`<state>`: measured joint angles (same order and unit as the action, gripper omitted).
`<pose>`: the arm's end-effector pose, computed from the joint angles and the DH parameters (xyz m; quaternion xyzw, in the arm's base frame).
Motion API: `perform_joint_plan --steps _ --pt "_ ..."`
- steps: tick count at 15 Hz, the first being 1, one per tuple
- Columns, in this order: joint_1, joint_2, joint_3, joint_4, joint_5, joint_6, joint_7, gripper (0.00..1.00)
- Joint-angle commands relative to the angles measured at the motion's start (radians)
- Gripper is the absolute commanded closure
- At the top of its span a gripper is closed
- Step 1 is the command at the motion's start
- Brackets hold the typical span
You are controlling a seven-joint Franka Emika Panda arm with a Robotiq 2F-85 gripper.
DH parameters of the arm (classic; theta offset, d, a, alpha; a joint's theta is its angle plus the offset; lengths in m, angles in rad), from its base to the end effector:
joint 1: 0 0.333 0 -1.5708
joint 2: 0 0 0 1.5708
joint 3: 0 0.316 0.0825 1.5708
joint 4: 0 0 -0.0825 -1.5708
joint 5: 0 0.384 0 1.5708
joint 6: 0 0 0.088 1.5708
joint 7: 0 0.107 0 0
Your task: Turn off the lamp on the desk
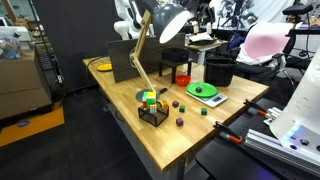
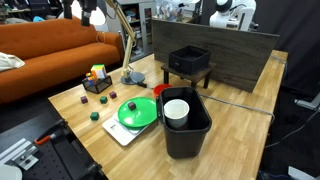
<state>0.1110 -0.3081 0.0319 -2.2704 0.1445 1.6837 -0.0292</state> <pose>0.4184 0.0749 0.4625 -0.9860 -0.0656 0.1419 0.0573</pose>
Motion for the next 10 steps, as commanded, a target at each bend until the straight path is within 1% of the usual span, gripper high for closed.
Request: perform_joint_plan --steps 1,4,10 --pt "-0.013 0.0 0.012 0.001 0.003 -0.002 -0.003 0.0" --pt "-0.013 0.0 0.012 0.001 0.003 -0.002 -0.003 0.0" --pt "-0.054 -0.024 0.006 -0.039 -0.027 0.005 0.094 0.0"
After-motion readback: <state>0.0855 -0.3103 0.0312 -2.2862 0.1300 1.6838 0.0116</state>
